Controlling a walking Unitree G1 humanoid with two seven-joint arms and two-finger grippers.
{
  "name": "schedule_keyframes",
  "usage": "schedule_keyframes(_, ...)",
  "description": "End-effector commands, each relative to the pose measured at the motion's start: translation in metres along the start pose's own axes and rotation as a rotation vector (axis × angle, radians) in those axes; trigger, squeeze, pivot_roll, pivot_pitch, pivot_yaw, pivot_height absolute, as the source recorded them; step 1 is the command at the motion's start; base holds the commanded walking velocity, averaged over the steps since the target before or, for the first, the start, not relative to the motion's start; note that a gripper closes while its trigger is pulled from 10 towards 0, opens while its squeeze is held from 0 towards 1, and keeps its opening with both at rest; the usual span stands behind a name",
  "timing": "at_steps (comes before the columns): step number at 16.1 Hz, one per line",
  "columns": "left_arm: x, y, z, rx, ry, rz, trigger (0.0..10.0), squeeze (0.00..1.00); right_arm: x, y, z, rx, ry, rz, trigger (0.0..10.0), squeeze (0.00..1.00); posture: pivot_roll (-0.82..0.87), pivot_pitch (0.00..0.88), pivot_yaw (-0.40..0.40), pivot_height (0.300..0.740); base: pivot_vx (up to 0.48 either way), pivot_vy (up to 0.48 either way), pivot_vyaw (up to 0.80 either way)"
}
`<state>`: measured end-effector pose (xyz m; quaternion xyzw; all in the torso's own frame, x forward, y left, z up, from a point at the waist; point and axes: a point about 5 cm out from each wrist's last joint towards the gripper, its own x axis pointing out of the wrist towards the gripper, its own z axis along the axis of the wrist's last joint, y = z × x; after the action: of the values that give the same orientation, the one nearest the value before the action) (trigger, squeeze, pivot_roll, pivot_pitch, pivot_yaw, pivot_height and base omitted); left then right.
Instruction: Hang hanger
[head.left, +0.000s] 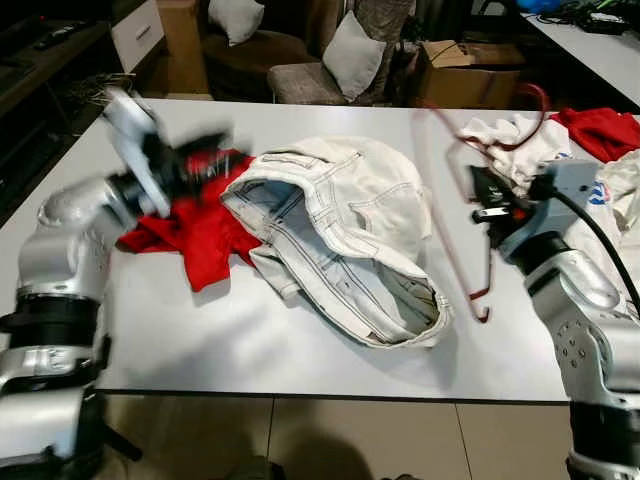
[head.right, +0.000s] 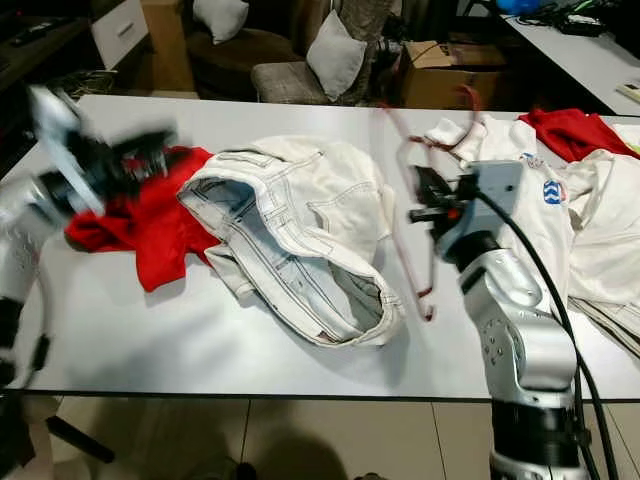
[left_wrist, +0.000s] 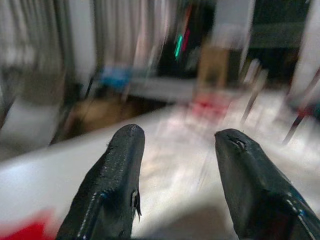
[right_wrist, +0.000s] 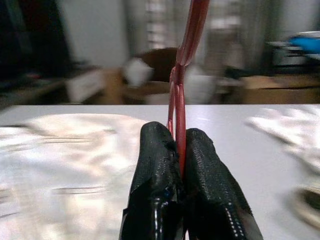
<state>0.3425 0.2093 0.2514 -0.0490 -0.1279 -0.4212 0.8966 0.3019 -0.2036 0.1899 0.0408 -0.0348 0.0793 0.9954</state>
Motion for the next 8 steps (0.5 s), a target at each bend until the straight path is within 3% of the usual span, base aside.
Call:
schedule_keyframes(1, 0.013, -0.001, 0.019, -0.007, -0.105, 0.015, 10.0, 1.0, 0.004, -0.004, 0.005, -0.042, -0.02, -0.044, 10.0, 0.0, -0.05, 0.0, -0.008, 0.74, 0.0, 0.0, 0.0)
schedule_keyframes(3, 0.056, -0.001, 0.004, 0.062, -0.028, 0.156, 10.0, 1.0, 0.008, -0.008, -0.003, -0.073, 0.036, -0.051, 10.0, 0.0, -0.05, 0.0, -0.019, 0.74, 0.0, 0.0, 0.0)
schedule_keyframes(4, 0.077, -0.009, -0.01, 0.084, 0.031, 0.181, 10.0, 0.95, 0.008, -0.01, -0.007, -0.098, 0.064, -0.065, 10.0, 0.0, -0.05, 0.0, -0.015, 0.74, 0.0, 0.0, 0.0)
schedule_keyframes(5, 0.089, -0.015, -0.02, 0.098, 0.078, 0.2, 10.0, 0.86, 0.008, -0.014, -0.01, -0.12, 0.08, -0.087, 10.0, 0.0, -0.05, 0.0, -0.015, 0.74, 0.0, 0.0, 0.0)
schedule_keyframes(6, 0.1, -0.021, -0.033, 0.122, 0.129, 0.232, 10.0, 0.63, 0.008, -0.014, -0.014, -0.105, 0.091, -0.068, 10.0, 0.0, -0.07, 0.0, -0.003, 0.74, 0.0, 0.0, 0.0)
schedule_keyframes(7, 0.106, -0.024, -0.044, 0.136, 0.18, 0.287, 10.0, 0.21, 0.008, -0.014, -0.017, -0.099, 0.098, -0.056, 10.0, 0.0, -0.07, 0.0, -0.001, 0.74, 0.0, 0.0, 0.0)
schedule_keyframes(8, 0.109, -0.025, -0.053, 0.15, 0.221, 0.329, 10.0, 0.2, 0.009, -0.013, -0.018, -0.108, 0.096, -0.052, 10.0, 0.0, -0.07, 0.0, -0.001, 0.74, 0.0, 0.0, 0.0)
